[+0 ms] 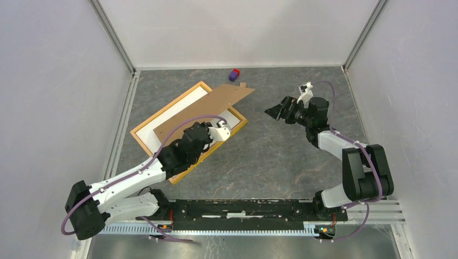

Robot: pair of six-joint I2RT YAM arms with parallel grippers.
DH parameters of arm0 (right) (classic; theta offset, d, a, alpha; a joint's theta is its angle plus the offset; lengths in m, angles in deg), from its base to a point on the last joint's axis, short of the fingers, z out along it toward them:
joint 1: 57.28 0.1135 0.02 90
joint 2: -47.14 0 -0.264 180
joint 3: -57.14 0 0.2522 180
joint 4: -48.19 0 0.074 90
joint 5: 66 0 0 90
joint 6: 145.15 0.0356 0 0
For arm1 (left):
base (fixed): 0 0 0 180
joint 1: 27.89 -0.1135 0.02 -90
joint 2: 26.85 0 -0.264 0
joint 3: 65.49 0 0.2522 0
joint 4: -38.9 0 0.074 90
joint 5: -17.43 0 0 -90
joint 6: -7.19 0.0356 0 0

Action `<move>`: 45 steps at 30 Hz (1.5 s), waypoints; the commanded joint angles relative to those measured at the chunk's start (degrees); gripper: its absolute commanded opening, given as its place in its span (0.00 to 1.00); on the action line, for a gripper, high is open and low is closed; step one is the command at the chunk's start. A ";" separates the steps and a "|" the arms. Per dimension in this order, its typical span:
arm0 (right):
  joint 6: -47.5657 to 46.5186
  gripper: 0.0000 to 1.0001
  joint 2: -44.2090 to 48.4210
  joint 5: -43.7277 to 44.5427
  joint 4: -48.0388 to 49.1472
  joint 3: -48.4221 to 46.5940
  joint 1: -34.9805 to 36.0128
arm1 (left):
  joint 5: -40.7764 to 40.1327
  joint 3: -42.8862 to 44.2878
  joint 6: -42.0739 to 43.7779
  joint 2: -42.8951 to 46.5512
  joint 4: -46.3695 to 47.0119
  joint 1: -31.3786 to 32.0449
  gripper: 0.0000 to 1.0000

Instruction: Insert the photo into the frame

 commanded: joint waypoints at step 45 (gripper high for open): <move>-2.58 0.98 -1.86 -5.68 3.05 1.52 -0.75 | 8.25 -24.41 15.52 17.19 17.66 -12.85 0.02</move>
